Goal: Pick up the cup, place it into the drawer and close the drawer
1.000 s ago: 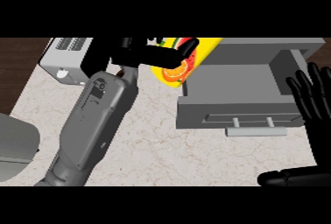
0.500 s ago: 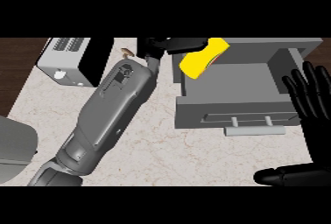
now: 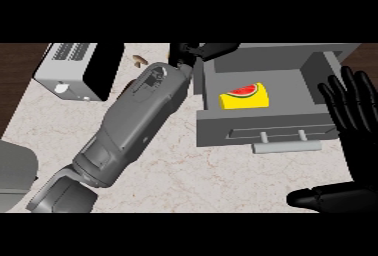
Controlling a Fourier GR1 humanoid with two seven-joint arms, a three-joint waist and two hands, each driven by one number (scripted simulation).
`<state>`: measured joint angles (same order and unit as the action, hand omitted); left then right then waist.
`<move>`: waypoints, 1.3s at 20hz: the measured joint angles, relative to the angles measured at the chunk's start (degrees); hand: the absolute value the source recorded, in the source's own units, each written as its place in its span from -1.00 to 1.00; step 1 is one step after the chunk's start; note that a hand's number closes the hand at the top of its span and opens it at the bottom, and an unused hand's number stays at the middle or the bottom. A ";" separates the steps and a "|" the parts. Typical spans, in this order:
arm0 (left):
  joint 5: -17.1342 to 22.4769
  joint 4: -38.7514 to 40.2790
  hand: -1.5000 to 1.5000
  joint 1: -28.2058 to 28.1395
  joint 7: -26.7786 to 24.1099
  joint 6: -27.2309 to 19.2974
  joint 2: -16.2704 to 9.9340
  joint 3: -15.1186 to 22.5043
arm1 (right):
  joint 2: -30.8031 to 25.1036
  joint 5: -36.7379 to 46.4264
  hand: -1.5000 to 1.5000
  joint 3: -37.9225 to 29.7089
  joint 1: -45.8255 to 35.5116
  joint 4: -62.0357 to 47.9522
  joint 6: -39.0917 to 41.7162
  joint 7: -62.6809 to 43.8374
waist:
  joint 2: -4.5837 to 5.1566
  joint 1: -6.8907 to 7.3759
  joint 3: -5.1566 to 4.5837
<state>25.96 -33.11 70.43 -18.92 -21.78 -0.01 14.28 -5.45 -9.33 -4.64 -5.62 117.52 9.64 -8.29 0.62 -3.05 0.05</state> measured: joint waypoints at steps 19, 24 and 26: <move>7.05 10.98 -1.00 5.70 1.14 -5.41 0.00 18.30 | 0.05 -1.53 -1.00 0.62 -3.65 -2.56 1.20 0.74 | 0.81 -3.33 0.08; 10.13 10.25 -1.00 6.50 -0.24 -5.36 0.00 18.30 | 0.35 -3.12 -1.00 0.12 -4.34 -2.88 1.26 0.62 | 0.91 -3.36 0.05; 11.83 9.35 -1.00 5.93 -1.64 -4.53 0.00 17.94 | 0.19 -4.20 -1.00 -0.22 -4.72 -2.67 1.41 -0.02 | 0.86 -3.15 0.04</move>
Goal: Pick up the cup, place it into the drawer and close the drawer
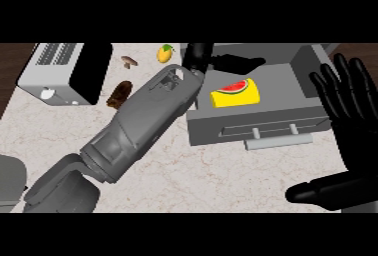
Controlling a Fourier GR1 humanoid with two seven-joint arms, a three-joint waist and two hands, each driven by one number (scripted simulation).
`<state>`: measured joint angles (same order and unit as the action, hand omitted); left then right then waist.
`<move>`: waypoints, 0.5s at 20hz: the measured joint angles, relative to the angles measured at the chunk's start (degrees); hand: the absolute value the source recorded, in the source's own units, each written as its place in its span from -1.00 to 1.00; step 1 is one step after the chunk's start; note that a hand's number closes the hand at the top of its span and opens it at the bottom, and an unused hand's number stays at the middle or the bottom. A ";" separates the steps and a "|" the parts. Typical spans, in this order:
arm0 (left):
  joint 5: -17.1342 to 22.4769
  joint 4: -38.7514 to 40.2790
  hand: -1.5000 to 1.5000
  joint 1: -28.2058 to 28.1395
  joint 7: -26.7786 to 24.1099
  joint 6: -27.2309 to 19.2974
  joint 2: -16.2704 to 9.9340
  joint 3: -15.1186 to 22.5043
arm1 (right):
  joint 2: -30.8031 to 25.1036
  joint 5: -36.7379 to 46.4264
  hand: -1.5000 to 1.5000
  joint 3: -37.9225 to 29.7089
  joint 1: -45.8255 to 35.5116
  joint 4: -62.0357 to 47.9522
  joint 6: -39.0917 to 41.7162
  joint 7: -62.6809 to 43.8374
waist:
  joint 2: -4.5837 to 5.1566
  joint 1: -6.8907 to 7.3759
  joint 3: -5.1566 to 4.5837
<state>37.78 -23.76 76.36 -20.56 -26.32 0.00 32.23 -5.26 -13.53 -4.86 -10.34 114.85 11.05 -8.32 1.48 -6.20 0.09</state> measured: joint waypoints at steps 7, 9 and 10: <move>5.58 -4.81 -1.00 -1.11 -5.16 1.36 0.00 -2.15 | -0.41 -3.83 -1.00 -0.73 2.67 1.14 1.96 -0.81 | -0.70 2.12 -0.04; 6.20 -5.44 -1.00 -1.49 -5.75 2.65 0.00 -3.55 | -1.05 -5.03 1.00 -1.34 2.88 2.48 2.12 -1.89 | -0.94 3.17 -0.04; 6.42 -6.09 -1.00 -1.98 -5.58 3.35 -0.32 -4.16 | -1.46 -5.10 1.00 -1.31 3.01 2.64 2.57 -2.04 | -1.08 3.75 -0.06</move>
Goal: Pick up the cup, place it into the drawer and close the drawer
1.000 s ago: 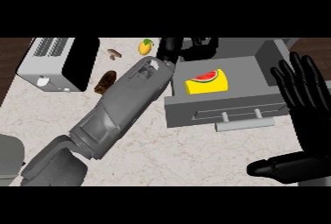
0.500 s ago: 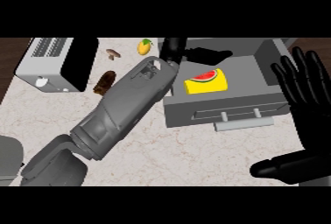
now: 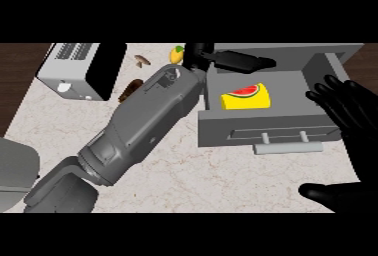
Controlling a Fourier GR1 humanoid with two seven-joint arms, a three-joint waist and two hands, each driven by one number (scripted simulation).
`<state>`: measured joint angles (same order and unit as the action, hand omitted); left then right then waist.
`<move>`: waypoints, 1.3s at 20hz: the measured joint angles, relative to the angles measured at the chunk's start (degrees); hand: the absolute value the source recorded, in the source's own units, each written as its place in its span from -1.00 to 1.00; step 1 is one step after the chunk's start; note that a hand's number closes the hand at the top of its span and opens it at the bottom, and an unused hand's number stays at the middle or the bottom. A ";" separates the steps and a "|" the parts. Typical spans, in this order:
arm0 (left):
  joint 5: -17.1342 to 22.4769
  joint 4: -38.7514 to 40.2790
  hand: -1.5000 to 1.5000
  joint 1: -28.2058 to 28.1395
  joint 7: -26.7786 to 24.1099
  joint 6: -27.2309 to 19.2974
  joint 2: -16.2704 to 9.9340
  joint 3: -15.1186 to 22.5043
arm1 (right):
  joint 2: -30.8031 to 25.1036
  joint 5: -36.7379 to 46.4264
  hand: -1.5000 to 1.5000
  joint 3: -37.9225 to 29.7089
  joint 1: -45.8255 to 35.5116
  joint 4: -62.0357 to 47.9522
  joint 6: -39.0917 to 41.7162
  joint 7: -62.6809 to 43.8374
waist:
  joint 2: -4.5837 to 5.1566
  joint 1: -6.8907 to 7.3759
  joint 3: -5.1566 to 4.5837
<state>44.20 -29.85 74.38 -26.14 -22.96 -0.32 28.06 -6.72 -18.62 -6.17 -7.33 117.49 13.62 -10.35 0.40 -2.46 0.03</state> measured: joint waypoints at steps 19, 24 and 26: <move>1.90 -36.94 -1.00 -28.86 9.25 -2.25 -18.63 -4.85 | -9.33 13.75 1.00 2.12 5.14 0.68 8.70 1.35 | -0.95 4.26 -0.04; 2.68 -46.56 -1.00 -40.07 9.80 0.75 -24.34 -7.23 | -9.37 20.88 1.00 4.43 4.82 -1.77 8.11 3.49 | -0.73 3.92 -0.03; 2.83 -48.01 -1.00 -43.17 8.91 2.29 -25.18 -7.86 | -10.33 25.63 1.00 6.33 3.59 -3.20 8.13 5.04 | -0.61 3.98 -0.04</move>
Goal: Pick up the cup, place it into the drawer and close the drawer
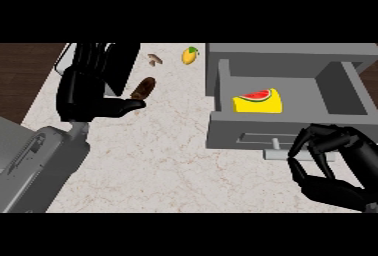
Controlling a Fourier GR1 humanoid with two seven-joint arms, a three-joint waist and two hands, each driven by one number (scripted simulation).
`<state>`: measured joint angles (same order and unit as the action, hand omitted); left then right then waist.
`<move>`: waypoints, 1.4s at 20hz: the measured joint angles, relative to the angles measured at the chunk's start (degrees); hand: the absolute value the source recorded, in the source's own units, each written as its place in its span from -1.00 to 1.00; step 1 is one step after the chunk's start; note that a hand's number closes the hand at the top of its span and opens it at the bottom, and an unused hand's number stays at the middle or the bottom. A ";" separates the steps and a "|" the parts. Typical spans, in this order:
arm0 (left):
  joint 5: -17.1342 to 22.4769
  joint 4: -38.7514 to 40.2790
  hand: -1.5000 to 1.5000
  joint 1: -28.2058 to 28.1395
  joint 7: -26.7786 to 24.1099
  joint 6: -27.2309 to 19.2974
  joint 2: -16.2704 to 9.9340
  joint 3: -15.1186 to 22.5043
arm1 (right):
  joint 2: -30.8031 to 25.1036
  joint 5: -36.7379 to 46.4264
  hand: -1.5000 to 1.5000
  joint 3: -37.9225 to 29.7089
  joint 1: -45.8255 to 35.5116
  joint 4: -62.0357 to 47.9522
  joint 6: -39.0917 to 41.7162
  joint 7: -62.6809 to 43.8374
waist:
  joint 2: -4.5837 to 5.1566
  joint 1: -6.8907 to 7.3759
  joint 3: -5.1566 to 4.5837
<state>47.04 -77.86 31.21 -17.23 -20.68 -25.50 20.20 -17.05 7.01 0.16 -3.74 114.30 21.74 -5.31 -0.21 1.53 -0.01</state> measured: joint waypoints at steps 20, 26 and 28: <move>1.64 -7.57 -1.00 -22.47 -3.41 17.65 -7.20 -11.58 | 2.46 36.94 -1.00 13.10 -13.35 -38.69 -14.54 16.99 | 0.29 -0.57 0.02; 0.87 -7.94 -1.00 -25.00 -2.69 21.17 -6.26 -15.12 | 5.12 39.45 -1.00 10.49 -21.25 -54.95 -18.22 21.81 | 0.34 -0.71 0.02; 0.09 -5.97 -1.00 -24.78 -3.47 22.76 -5.57 -15.65 | 5.70 39.94 -1.00 9.06 -24.93 -61.31 -20.06 24.03 | 0.25 -0.62 -0.11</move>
<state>47.13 -83.83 6.42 -20.69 2.08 -31.08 4.55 -11.35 46.94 9.22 -28.67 52.99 1.68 18.72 0.04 0.90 -0.12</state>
